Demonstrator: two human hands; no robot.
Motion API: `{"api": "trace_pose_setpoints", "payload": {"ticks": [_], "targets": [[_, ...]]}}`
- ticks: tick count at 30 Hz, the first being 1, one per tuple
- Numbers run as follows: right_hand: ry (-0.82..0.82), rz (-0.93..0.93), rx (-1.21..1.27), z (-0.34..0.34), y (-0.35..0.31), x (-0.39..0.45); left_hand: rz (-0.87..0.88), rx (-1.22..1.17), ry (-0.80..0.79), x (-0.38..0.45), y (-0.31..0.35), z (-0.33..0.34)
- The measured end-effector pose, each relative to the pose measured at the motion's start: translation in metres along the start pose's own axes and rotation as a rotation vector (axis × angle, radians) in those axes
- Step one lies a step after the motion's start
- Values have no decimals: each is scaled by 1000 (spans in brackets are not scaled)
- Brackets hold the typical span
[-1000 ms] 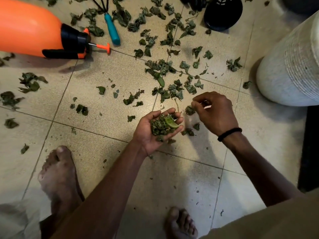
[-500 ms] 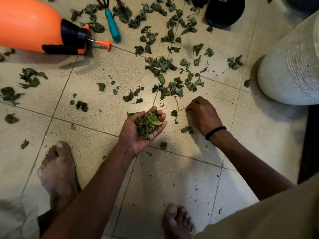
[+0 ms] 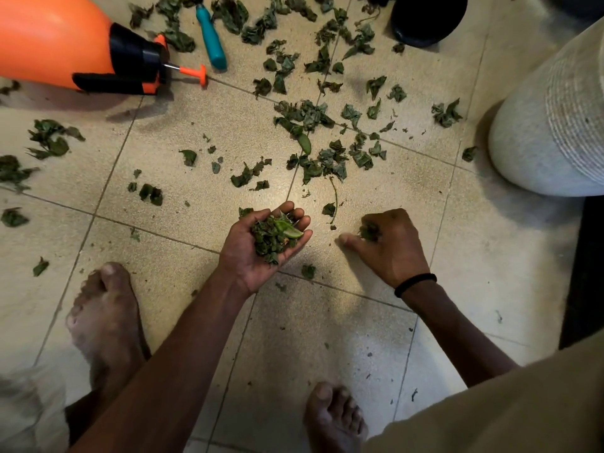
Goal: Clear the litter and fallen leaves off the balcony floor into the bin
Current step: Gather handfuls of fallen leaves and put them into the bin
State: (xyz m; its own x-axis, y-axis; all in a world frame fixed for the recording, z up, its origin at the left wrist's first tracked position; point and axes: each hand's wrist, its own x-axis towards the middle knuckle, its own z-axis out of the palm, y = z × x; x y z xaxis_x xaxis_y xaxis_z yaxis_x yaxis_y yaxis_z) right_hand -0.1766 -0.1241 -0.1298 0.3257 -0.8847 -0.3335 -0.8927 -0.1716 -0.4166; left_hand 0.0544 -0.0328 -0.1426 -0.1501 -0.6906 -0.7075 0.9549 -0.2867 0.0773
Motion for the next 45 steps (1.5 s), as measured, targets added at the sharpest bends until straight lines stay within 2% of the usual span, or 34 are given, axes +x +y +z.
{"api": "trace_pose_setpoints", "payload": {"ticks": [3, 11, 13, 15, 17, 21, 25, 28, 30, 32, 35, 39, 41, 45], "targets": [[-17, -13, -72, 15, -7, -11, -6, 6, -2, 1, 0, -2], [60, -150, -52, 18, -5, -6, -5, 16, -3, 7, -3, -7], [44, -106, 30, 10, -9, -2, -8, 18, -3, 7, -4, -7], [16, 8, 226, -2, -19, 1, -3, 25, 2, 6, -6, -7], [20, 23, 375, -12, -36, 0, 4, 35, 10, 6, -5, -7], [0, -214, 432, -25, -83, -12, -21, 41, 22, 2, -11, 3], [-45, -488, 199, -11, -118, -24, -40, 46, 40, -2, -18, 9], [-101, -552, 17, -3, -124, -29, -57, 27, 21, -1, -18, 8], [-112, -534, 22, -11, -123, -30, -56, 25, -9, -1, -18, 7], [-81, -481, 137, -23, -120, -30, -40, 26, -34, -3, -15, 6], [2, -265, 312, -40, -105, -17, -25, 4, -54, -2, -5, 3], [57, -52, 231, -37, -61, 6, -19, -3, -73, -2, 10, 2], [-18, -16, 175, -30, -48, 14, -3, 5, -90, -3, 16, 3], [-261, -118, -32, -13, -49, 22, 8, 2, -91, -6, 20, 2]]}}
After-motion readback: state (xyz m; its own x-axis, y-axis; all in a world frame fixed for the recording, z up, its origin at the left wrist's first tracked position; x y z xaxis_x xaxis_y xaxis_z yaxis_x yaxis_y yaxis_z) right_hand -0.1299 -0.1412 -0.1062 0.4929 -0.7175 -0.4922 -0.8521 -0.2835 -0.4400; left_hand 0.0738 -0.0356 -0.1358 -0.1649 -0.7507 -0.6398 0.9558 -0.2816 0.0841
